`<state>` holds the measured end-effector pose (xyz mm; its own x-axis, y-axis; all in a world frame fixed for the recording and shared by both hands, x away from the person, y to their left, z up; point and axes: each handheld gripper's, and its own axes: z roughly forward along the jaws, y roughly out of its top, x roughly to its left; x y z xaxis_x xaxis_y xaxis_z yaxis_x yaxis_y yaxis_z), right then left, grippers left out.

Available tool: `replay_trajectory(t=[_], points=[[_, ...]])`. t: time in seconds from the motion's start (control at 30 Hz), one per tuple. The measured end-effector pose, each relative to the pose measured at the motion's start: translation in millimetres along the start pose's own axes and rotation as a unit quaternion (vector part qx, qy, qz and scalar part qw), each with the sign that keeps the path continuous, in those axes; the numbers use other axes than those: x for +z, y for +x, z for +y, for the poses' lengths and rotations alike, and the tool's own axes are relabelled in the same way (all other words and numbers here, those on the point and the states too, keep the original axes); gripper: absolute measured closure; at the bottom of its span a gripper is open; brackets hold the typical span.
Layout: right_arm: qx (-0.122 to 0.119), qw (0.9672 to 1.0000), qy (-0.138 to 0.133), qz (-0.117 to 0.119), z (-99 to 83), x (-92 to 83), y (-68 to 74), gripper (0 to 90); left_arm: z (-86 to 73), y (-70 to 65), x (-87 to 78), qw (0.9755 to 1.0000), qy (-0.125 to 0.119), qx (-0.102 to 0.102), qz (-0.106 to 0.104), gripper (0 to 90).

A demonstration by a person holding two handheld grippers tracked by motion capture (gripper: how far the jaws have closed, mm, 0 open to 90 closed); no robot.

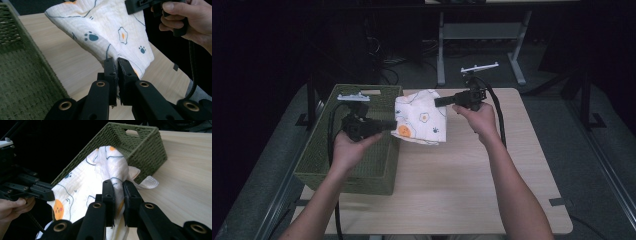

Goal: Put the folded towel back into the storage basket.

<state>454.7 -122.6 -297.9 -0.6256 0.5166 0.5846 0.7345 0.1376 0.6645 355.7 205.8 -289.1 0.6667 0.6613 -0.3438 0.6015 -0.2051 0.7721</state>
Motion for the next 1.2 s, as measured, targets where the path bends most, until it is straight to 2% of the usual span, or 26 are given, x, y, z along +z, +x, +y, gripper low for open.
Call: replay_trajectory(t=[0.57,0.87,1.2], points=[[-0.008,0.9998,0.013,0.010,15.9,32.4,20.2,81.1,-4.7,24.1,-30.9,0.9998,-0.005,-0.012,0.016,86.5],[-0.016,0.9996,0.018,0.011,24.3,44.8,31.2,81.0,-4.8,32.2,-44.9,0.9996,-0.008,-0.013,0.024,86.8],[-0.022,0.9994,0.023,0.016,30.9,58.5,40.7,81.0,-8.4,40.8,-56.0,0.9992,-0.011,-0.023,0.031,86.8]])
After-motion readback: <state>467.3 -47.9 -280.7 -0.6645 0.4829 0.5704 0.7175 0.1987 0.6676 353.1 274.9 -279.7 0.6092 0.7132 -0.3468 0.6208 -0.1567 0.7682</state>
